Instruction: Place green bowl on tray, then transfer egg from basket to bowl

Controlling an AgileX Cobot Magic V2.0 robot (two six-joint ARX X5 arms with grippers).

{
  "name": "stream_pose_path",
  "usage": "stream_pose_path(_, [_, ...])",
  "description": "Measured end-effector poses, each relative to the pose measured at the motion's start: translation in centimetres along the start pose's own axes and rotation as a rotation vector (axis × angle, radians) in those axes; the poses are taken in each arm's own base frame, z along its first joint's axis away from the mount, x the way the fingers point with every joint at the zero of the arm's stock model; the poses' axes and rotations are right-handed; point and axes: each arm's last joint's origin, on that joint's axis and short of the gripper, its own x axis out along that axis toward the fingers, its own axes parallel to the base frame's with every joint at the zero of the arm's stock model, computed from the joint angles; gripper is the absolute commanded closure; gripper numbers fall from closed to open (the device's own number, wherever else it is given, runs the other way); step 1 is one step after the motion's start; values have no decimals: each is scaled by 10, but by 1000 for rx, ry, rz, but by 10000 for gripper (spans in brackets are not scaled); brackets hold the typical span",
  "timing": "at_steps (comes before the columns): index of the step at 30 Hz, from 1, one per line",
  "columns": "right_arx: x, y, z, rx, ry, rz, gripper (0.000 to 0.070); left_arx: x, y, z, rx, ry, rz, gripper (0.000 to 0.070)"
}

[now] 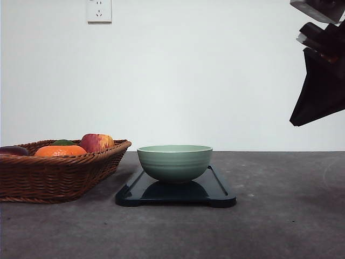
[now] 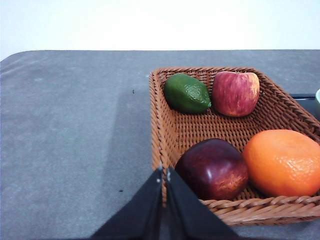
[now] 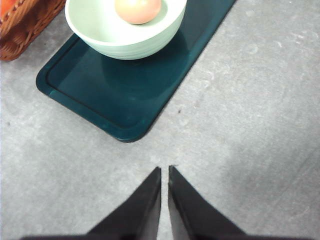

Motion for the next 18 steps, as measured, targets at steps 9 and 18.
stream_pose_path(9, [0,0,0,0,0,0,684,0,0,0,0,0,0,700])
stream_pose_path(18, [-24,-10,-11,-144,-224,-141,684,0,0,0,0,0,0,700])
